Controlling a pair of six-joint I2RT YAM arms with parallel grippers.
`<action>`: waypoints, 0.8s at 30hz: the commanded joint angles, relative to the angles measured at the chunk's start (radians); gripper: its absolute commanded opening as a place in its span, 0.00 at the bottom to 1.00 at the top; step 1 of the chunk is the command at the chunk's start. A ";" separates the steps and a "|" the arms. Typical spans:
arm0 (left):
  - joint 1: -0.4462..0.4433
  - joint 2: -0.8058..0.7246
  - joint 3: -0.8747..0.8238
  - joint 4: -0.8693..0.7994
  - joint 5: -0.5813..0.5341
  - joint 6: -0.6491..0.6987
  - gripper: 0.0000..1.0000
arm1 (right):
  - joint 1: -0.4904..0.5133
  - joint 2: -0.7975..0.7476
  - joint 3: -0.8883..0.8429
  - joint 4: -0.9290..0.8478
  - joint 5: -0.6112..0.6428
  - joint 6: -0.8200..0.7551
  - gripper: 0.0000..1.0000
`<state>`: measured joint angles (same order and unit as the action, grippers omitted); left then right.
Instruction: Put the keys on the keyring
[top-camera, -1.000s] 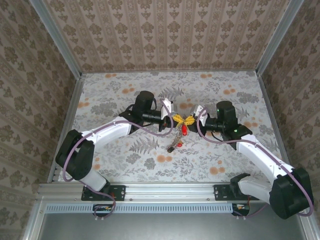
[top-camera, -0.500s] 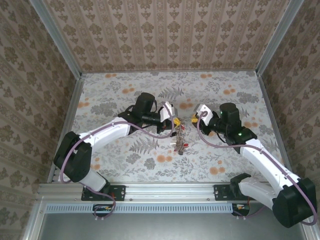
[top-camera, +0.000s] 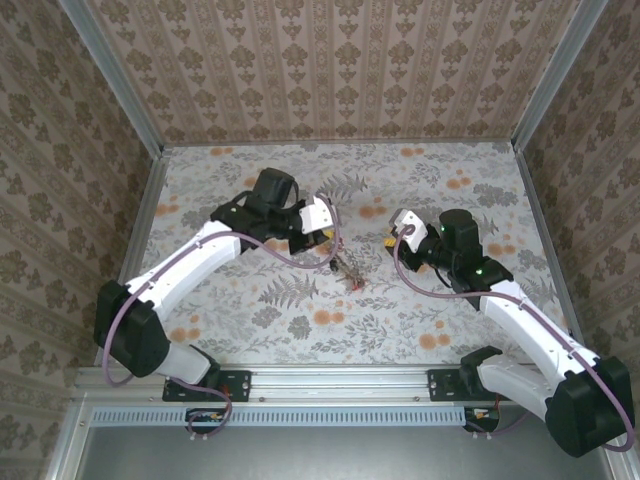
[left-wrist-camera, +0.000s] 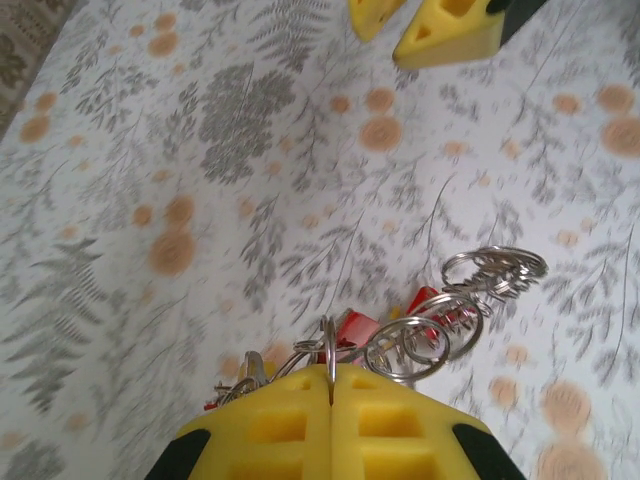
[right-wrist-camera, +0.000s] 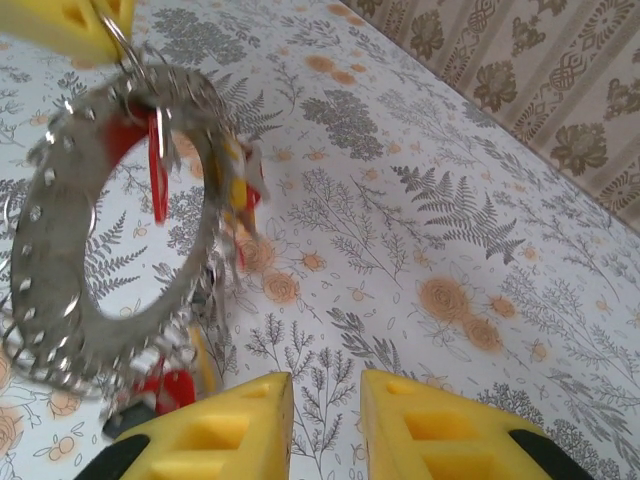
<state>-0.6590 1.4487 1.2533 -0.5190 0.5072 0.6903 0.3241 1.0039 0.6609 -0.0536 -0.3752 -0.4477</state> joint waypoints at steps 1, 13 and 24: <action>0.001 -0.026 0.093 -0.221 -0.077 0.159 0.00 | -0.002 -0.025 -0.028 0.039 0.005 0.036 0.26; -0.105 0.189 0.215 -0.340 -0.151 0.222 0.00 | -0.002 -0.024 -0.051 0.054 -0.009 0.078 0.26; -0.220 0.481 0.366 -0.259 -0.142 0.160 0.00 | -0.003 -0.101 -0.125 0.052 0.127 0.176 0.27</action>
<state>-0.8661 1.9053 1.5558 -0.7948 0.3508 0.8680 0.3241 0.9348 0.5602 -0.0216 -0.3195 -0.3298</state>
